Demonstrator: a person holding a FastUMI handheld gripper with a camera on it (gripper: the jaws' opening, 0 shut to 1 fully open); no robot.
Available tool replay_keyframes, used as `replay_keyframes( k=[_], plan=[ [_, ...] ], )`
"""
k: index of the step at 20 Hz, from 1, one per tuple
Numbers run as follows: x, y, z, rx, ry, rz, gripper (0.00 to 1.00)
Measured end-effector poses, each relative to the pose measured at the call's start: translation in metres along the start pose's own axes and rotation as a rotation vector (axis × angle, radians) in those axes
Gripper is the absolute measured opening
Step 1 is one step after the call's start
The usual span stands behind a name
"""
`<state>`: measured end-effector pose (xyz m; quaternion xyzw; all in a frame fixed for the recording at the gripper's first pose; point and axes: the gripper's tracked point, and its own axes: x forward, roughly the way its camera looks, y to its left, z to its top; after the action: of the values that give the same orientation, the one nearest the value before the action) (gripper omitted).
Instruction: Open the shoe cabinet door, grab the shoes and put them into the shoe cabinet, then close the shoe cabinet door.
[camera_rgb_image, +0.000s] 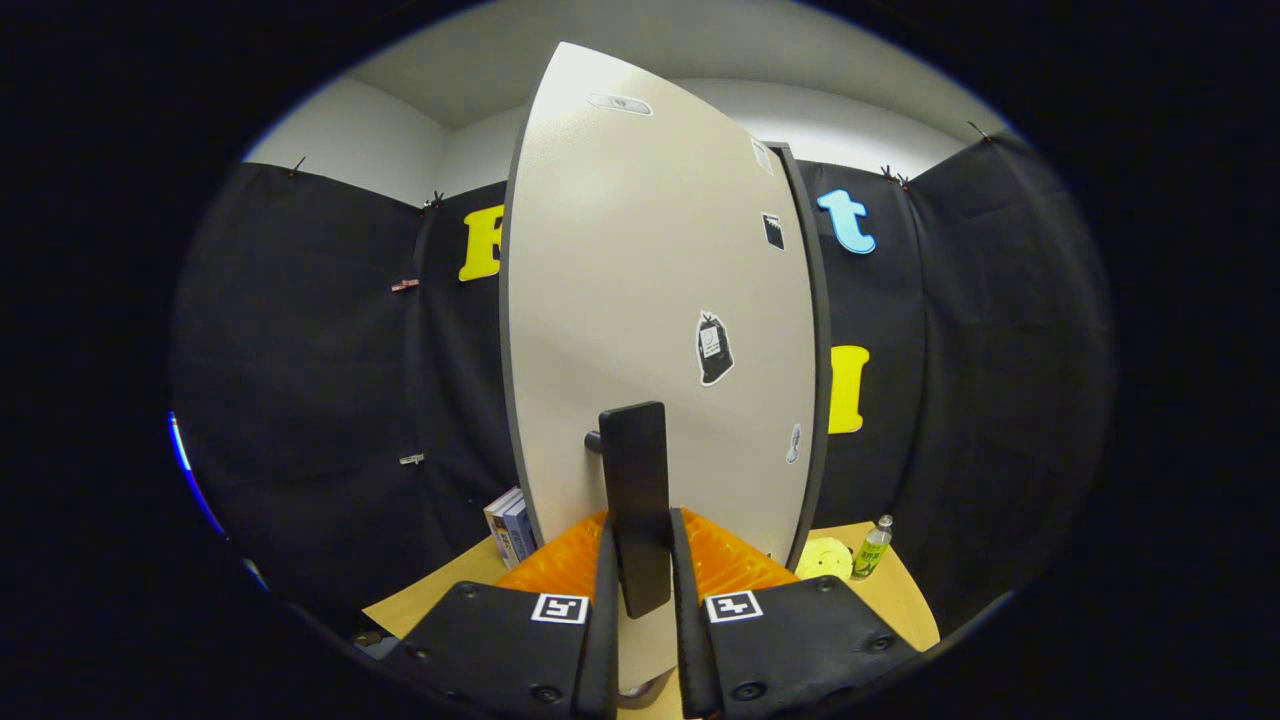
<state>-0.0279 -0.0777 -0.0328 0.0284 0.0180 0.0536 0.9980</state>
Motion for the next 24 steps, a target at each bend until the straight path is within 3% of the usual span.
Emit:
replay_keyframes(
  k=[11, 19, 24],
  plan=[
    [-0.033, -0.057, 0.007, 0.018, -0.025, -0.156, 0.27],
    [-0.092, -0.105, 0.028, -0.017, -0.083, -0.315, 0.26],
    [-0.109, -0.107, 0.033, -0.041, -0.132, -0.342, 0.26]
  ],
)
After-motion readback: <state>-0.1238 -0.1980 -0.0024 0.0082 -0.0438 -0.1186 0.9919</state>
